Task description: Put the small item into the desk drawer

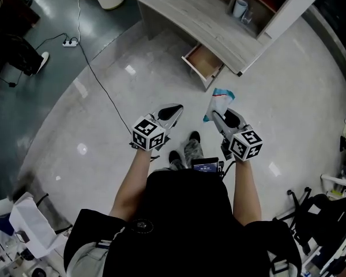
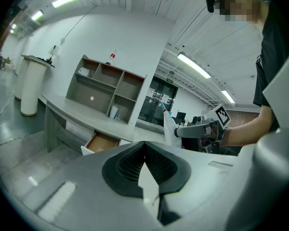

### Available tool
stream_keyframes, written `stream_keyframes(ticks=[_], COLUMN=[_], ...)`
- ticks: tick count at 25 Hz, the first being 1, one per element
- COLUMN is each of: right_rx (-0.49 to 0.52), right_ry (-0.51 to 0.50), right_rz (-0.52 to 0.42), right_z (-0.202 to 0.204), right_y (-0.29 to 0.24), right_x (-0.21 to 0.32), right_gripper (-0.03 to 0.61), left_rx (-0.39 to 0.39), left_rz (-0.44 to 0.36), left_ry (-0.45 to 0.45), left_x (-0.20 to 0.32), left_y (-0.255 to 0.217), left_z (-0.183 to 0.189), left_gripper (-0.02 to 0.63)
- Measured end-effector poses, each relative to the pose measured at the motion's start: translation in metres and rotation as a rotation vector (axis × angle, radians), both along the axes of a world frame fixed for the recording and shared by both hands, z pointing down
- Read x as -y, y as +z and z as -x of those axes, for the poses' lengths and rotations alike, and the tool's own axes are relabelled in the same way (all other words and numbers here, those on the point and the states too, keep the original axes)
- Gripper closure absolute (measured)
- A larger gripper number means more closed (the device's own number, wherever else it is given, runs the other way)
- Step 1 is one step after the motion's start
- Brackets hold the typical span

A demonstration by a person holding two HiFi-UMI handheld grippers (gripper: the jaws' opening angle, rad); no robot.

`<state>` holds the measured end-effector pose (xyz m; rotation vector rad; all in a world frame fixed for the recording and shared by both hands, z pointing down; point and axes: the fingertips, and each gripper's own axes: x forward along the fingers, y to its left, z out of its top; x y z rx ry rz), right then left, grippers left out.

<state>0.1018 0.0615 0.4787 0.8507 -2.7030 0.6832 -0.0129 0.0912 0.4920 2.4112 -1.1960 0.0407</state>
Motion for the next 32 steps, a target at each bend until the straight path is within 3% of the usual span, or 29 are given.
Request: stream_keyframes(ticks=[23, 32], right_rx=[0.078, 0.079], right_ry=[-0.108, -0.151], right_rz=[0.047, 0.076], right_z=[-0.007, -0.009], right_y=[0.009, 0.019], right_x=[0.143, 0.162], right_gripper=[0.428, 0.428], left_rx=[0.114, 0.127], left_rz=[0.029, 0.053], left_ry=[-0.078, -0.146], left_x=[0.127, 0.14], left_y=[-0.005, 0.001], left_z=[-0.007, -0.003], left_gripper=[0.612, 0.611])
